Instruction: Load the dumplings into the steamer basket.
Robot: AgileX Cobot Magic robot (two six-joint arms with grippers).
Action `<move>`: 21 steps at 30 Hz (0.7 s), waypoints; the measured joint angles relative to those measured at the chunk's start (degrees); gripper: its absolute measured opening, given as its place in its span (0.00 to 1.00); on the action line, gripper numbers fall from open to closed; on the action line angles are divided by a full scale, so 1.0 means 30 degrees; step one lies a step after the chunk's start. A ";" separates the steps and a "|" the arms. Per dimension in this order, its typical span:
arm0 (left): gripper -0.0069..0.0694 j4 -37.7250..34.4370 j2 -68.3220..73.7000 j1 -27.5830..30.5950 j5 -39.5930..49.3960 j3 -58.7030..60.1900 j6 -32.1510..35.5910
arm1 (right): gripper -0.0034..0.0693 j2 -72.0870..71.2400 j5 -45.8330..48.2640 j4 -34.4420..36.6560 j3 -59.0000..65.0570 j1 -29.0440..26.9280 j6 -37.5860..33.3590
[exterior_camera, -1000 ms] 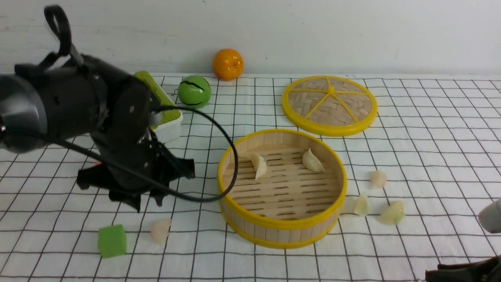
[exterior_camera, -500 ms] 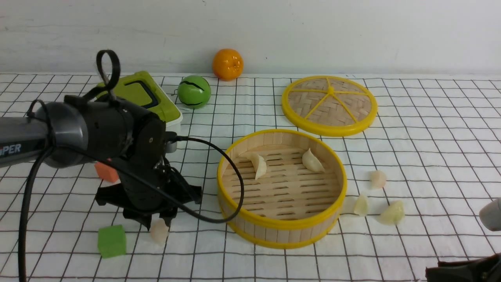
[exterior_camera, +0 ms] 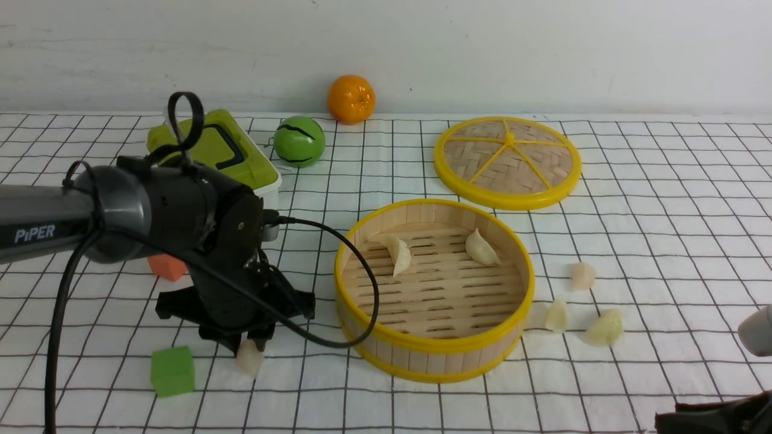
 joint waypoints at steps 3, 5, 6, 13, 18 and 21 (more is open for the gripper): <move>0.41 0.0000 0.0020 0.0000 0.0019 0.0000 0.0000 | 0.32 0.0000 0.0022 0.0000 0.0000 0.0000 0.0000; 0.43 0.0000 0.0079 0.0000 0.0179 0.0000 0.0000 | 0.32 0.0000 0.0026 0.0000 0.0000 0.0000 0.0000; 0.43 -0.0019 0.0080 0.0000 0.0234 0.0000 0.0000 | 0.32 0.0000 0.0043 0.0000 0.0000 0.0000 0.0000; 0.39 -0.0430 0.0198 0.0000 0.0382 0.0000 0.0000 | 0.33 0.0000 0.0152 0.0000 0.0000 0.0000 0.0000; 0.34 -0.0504 0.0198 0.0000 0.0404 -0.0041 0.0000 | 0.33 0.0000 0.0327 0.0000 0.0000 0.0000 0.0000; 0.34 -0.0720 0.0180 0.0000 0.0883 -0.0326 0.0000 | 0.33 0.0000 0.0327 0.0000 0.0000 0.0000 0.0000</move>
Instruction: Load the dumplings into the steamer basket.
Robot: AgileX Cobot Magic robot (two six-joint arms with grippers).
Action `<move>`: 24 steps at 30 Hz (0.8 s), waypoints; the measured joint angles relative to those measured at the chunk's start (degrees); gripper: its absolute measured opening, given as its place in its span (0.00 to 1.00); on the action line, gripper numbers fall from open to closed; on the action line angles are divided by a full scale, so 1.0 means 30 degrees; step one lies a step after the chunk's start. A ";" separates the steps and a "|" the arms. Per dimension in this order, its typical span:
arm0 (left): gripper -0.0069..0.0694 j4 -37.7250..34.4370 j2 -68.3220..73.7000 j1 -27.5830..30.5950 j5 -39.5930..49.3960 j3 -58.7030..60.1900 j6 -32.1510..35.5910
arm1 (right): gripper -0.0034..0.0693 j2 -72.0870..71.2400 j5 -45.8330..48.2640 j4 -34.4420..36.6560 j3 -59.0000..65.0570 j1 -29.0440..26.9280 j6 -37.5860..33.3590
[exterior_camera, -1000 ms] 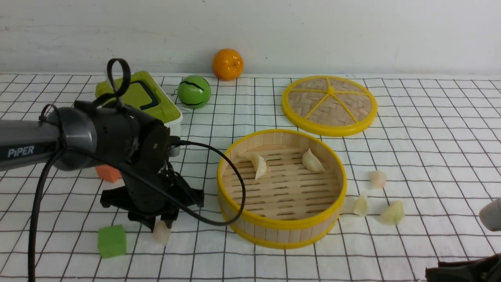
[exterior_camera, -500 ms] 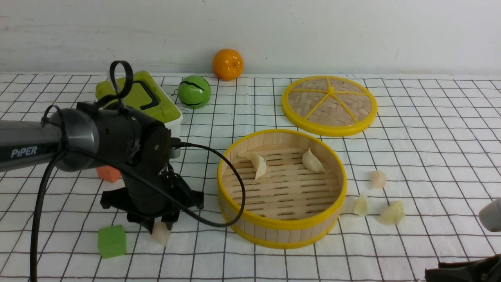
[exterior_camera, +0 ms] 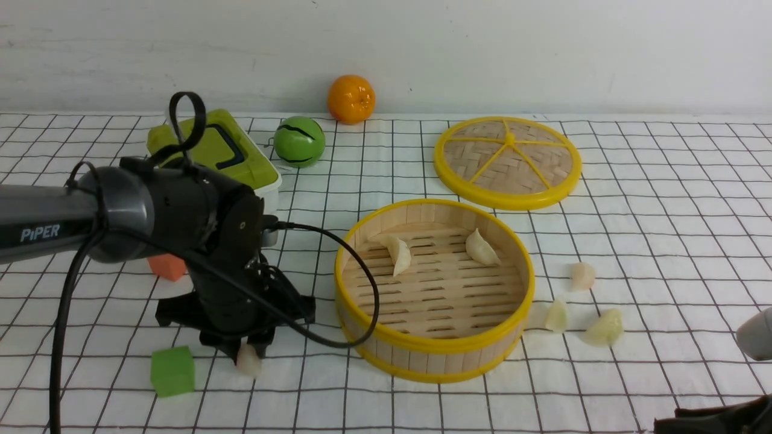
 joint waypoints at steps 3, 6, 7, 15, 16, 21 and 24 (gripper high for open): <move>0.34 -0.0345 -0.0265 0.0000 0.1019 -0.0827 0.0036 | 0.33 0.0000 0.0000 0.0000 0.0000 0.0000 0.0000; 0.34 -0.0679 -0.1132 0.0000 0.2200 -0.2611 0.0074 | 0.33 0.0000 0.0000 0.0000 0.0000 0.0000 0.0000; 0.34 -0.0818 -0.1421 0.0000 0.2530 -0.3283 0.0125 | 0.33 0.0000 0.0000 0.0000 0.0000 0.0000 0.0000; 0.33 -0.5100 -0.1214 -0.0450 0.4527 -0.9127 0.3089 | 0.33 0.0000 0.0000 0.0000 0.0000 0.0000 0.0000; 0.33 -0.5715 -0.0603 -0.0798 0.4633 -1.0024 0.3306 | 0.33 0.0000 0.0000 0.0000 0.0000 0.0000 0.0000; 0.33 -0.6072 0.1783 -0.2133 0.4939 -1.2964 0.3137 | 0.33 0.0000 0.0000 0.0000 0.0000 0.0000 0.0000; 0.33 -0.5315 0.3885 -0.2974 0.5190 -1.5040 0.2021 | 0.34 0.0000 0.0000 0.0000 0.0000 0.0000 0.0000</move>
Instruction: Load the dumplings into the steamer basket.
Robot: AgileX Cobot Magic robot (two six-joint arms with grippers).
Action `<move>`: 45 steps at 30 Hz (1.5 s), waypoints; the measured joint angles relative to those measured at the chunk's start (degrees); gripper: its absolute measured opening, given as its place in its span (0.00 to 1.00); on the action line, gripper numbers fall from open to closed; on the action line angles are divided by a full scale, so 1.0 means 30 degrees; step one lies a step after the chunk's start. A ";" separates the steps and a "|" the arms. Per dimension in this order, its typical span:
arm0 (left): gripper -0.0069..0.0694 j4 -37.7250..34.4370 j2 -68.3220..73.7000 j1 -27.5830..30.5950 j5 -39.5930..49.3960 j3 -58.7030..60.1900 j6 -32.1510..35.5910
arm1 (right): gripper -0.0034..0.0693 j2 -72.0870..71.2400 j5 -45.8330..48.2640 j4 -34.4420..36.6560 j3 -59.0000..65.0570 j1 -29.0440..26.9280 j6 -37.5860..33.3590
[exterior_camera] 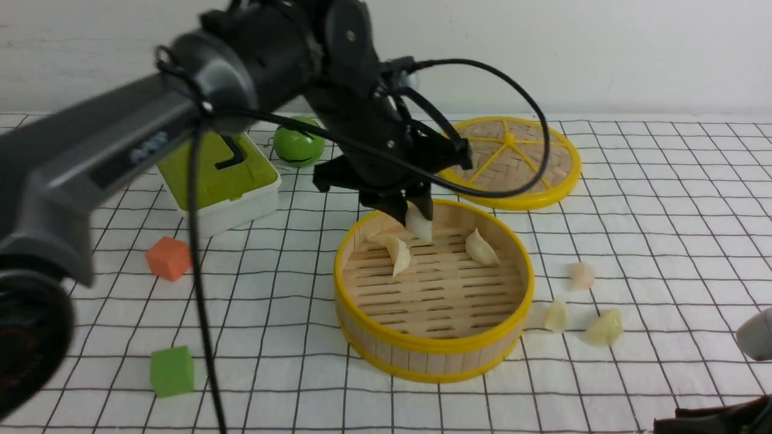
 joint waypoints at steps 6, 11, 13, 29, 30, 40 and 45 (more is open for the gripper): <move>0.33 0.2452 0.3491 -0.0675 0.0348 -0.3426 -0.2611 | 0.34 0.0000 0.0077 0.0000 0.0000 0.0000 0.0000; 0.32 0.2501 0.4717 -0.0699 0.0574 -0.4346 -0.3025 | 0.34 0.0000 0.0077 0.0000 0.0000 0.0000 0.0000; 0.32 0.2371 0.4913 -0.0699 0.0578 -0.4346 -0.2898 | 0.34 0.0000 0.0077 0.0000 0.0000 0.0000 0.0000; 0.32 0.2261 0.6009 -0.0699 0.0019 -0.4477 -0.1951 | 0.35 0.0000 0.0077 0.0037 0.0000 0.0000 0.0000; 0.33 0.2261 0.6009 -0.0699 -0.0045 -0.4477 -0.1951 | 0.35 0.0000 0.0077 0.0037 0.0000 0.0000 0.0000; 0.43 0.2261 0.6009 -0.0699 -0.0776 -0.4477 -0.1951 | 0.36 0.0000 0.0094 0.0053 0.0000 0.0000 0.0000; 0.45 0.2261 0.6009 -0.0699 -0.0823 -0.4477 -0.1944 | 0.36 0.0000 0.0094 0.0053 0.0000 0.0000 0.0000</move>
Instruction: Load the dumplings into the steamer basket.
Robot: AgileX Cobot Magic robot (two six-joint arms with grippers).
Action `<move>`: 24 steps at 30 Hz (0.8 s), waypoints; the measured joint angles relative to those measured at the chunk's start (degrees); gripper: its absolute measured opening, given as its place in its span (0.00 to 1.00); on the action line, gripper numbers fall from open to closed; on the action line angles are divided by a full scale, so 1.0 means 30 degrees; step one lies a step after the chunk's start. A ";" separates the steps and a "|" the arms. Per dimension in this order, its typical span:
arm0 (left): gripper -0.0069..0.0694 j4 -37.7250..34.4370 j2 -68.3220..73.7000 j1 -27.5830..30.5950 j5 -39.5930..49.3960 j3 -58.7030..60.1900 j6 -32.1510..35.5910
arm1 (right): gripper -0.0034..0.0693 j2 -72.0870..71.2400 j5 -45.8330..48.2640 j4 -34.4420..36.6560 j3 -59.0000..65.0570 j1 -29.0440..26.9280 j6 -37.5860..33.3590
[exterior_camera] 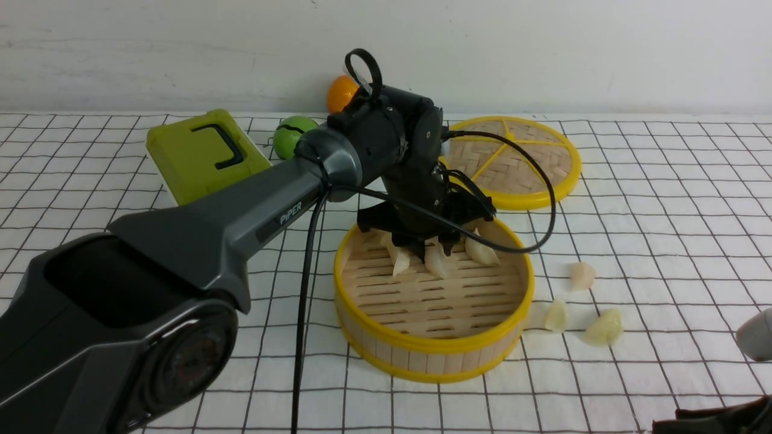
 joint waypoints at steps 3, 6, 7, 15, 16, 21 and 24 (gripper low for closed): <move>0.47 0.0000 -0.0127 0.0000 0.0000 -0.0029 0.0000 | 0.36 0.0000 0.0000 0.0000 0.0000 0.0000 -0.0004; 0.48 0.0226 -0.0776 0.0000 0.0020 -0.0066 0.0015 | 0.36 0.0000 -0.0018 0.0000 0.0000 0.0000 -0.0004; 0.48 0.0259 -0.0907 0.0000 0.0020 -0.0066 0.0015 | 0.36 0.0000 -0.0015 0.0000 0.0000 0.0000 -0.0004; 0.34 0.3941 -0.6629 -0.0094 0.1560 -0.0207 0.2072 | 0.38 0.0000 -0.0895 -0.0105 0.0000 0.0000 -0.0020; 0.31 0.4311 -0.7499 -0.0094 0.1813 -0.0207 0.2404 | 0.38 0.0000 -0.0831 -0.0126 0.0000 0.0000 -0.0020; 0.11 0.5951 -1.3121 -0.0094 0.3432 0.0121 0.3623 | 0.38 0.0251 0.0611 -0.0967 -0.0101 -0.0025 0.0303; 0.08 0.6230 -1.7211 -0.0094 0.4084 0.2169 0.4014 | 0.38 0.1451 0.2423 -0.2242 -0.1133 -0.0249 0.1723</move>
